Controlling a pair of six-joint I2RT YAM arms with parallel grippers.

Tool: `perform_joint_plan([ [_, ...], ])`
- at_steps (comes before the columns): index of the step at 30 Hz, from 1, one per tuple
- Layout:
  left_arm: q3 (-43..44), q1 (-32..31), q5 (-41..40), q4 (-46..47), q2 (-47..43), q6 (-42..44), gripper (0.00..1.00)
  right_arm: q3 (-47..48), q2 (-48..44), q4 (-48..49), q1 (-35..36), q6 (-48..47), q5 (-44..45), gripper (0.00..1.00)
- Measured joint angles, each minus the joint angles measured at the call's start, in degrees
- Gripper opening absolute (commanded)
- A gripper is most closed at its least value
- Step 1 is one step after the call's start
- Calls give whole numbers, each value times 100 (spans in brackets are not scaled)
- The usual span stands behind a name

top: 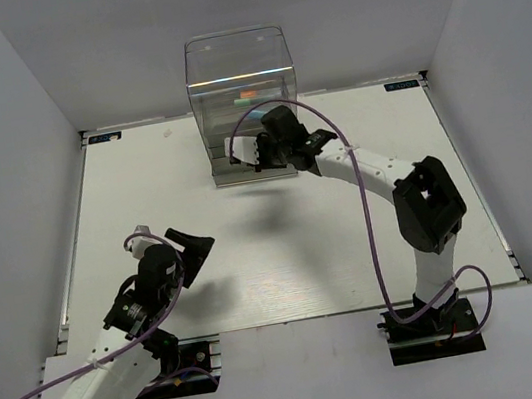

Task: Sort the stationery into containers
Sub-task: Place the stationery into the container

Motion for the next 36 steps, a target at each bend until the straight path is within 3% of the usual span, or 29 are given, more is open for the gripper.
perform_joint_plan([
  [14, 0, 0, 39, -81, -26, -2, 83, 1119, 1499, 153, -177, -369, 695, 0],
  [16, 0, 0, 37, -85, -26, -2, 83, 1139, 1541, 153, -186, -393, 730, 9],
  [17, 0, 0, 37, -87, -26, -2, 83, 1139, 1541, 149, -192, -404, 745, 21],
  [19, 0, 0, 37, -90, -24, -2, 83, 1143, 1541, 151, -197, -415, 745, 28],
  [23, 0, 0, 37, -83, 2, -2, 83, 1143, 1541, 138, -210, -424, 717, 29],
  [26, 0, 0, 39, -68, 81, -2, 83, 1143, 1541, 125, -210, -417, 636, 22],
  [29, 0, 0, 39, -61, 142, -2, 83, 1141, 1534, 92, -214, -400, 466, 22],
  [36, 0, 0, 39, -22, 212, -2, 83, 1141, 1526, -118, -219, -334, 219, 47],
])
